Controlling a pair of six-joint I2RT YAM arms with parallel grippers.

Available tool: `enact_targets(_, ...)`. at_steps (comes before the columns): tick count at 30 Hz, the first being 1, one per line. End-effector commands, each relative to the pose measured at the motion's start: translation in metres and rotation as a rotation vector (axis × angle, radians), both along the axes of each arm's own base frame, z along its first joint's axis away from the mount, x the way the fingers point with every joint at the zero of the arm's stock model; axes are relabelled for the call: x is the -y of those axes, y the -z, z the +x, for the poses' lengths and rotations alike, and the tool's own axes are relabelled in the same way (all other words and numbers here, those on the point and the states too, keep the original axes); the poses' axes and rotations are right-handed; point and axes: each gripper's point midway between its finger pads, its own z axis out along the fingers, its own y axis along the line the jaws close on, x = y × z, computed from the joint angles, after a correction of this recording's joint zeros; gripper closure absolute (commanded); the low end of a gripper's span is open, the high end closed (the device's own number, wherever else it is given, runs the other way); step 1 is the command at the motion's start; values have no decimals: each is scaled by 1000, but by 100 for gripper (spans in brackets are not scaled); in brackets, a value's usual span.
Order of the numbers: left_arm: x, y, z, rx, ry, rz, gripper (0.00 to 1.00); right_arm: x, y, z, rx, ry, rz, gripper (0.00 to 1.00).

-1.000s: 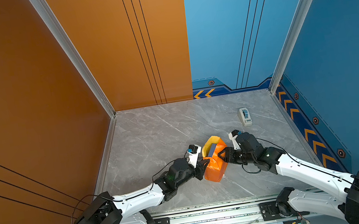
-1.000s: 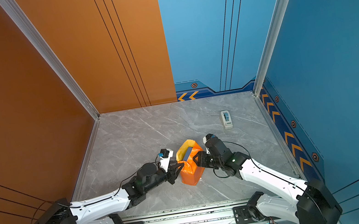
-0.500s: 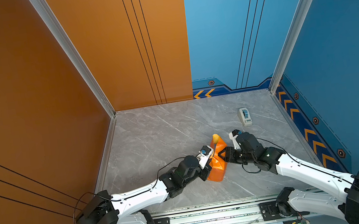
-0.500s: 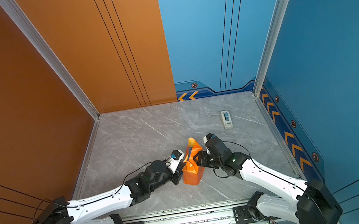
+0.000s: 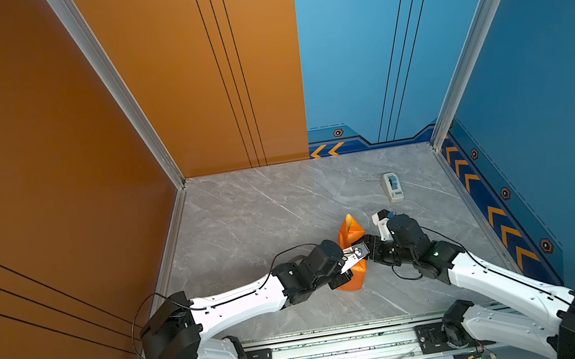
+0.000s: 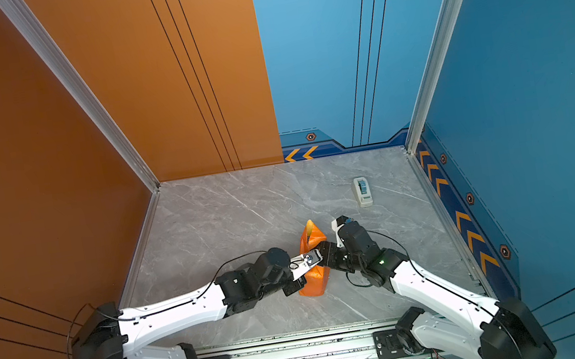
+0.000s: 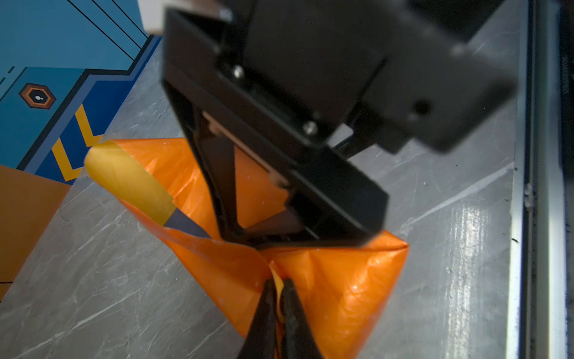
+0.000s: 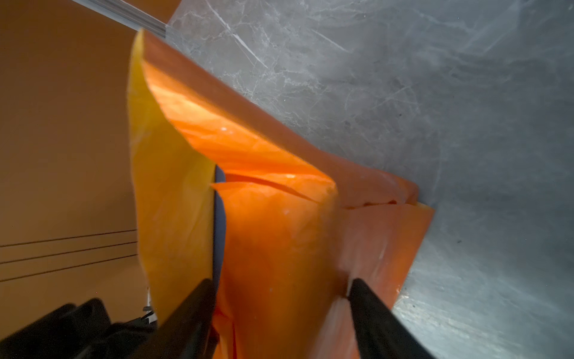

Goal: Wrap a gift box in wrapping paper
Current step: Fold the seventh fold of the wrapping paper on the gift box.

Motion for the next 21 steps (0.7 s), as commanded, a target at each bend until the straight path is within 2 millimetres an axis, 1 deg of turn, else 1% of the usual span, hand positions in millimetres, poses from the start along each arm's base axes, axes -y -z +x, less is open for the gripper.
enact_targets(1, -11, 33, -19, -83, 88, 141, 92, 1, -28, -5, 54, -10, 122, 16)
enact_targets(3, -10, 34, -19, -90, 95, 141, 92, 2, -33, -9, 55, -16, 146, 13)
enact_targets(4, -10, 35, -20, -92, 101, 143, 92, 3, -31, -12, 43, -19, 143, 11)
enact_targets(5, -16, 41, -22, -109, 100, 174, 92, 3, -25, -14, 23, -23, 128, 10)
enact_targets(7, -17, 43, -23, -114, 110, 186, 92, 2, -17, -16, -3, -30, 101, 9)
enact_targets(8, -17, 43, -23, -115, 111, 191, 92, 1, -15, -16, -9, -39, 95, 8)
enact_targets(14, -18, 45, -24, -122, 128, 216, 92, -12, -16, -14, -5, -99, 77, 6)
enact_targets(17, -17, 45, -24, -121, 137, 224, 91, -9, -4, -14, -40, -99, 16, 5)
enact_targets(21, -15, 46, -26, -121, 157, 231, 91, 1, 17, -13, -107, -84, -118, 5)
